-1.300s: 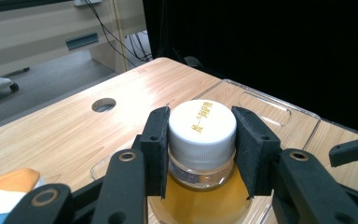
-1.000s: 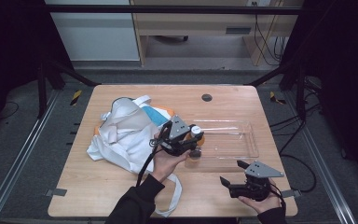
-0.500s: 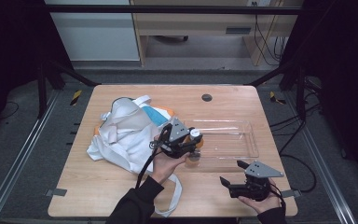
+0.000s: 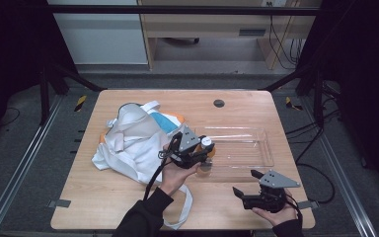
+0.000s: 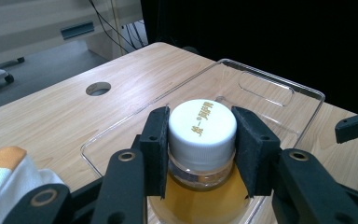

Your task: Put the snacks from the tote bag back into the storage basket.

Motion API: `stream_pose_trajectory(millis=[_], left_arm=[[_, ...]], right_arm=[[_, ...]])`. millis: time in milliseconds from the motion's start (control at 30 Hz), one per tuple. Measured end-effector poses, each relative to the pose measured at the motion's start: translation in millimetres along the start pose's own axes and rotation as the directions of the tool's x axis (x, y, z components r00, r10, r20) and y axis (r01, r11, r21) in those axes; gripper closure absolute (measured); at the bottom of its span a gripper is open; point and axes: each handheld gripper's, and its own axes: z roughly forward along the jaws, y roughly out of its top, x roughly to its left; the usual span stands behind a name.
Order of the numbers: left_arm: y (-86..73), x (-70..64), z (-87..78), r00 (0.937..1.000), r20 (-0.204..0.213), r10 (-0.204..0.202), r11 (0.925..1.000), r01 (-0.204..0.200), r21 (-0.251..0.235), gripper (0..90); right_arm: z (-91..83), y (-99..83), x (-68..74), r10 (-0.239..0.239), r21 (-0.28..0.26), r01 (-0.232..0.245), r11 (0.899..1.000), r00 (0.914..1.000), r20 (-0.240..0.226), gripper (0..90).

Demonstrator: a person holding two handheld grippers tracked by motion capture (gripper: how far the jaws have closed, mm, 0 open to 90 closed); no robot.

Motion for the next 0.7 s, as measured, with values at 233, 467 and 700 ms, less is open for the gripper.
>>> stream_pose_trajectory(millis=[233, 467, 700], left_arm=[[-1.7, 0.9, 0.7, 0.9999, 0.007, -0.009, 0.9999, 0.009, -0.013, 58.5], [1.1, 2.1, -1.8, 0.9999, 0.007, -0.013, 0.9996, 0.013, -0.027, 51.2], [5.0, 7.9, -15.3, 0.9996, 0.028, -0.004, 0.9999, 0.004, -0.01, 42.0]], right_arm=[[0.1, 0.0, -0.1, -0.001, 0.001, 0.001, 1.0, 1.0, 0.001, 12.2], [0.1, -0.1, -0.6, 0.003, 0.0, -0.003, 1.0, 1.0, 0.003, 12.2], [0.1, -0.1, -0.4, 0.004, 0.001, -0.004, 1.0, 1.0, 0.004, 12.1]])
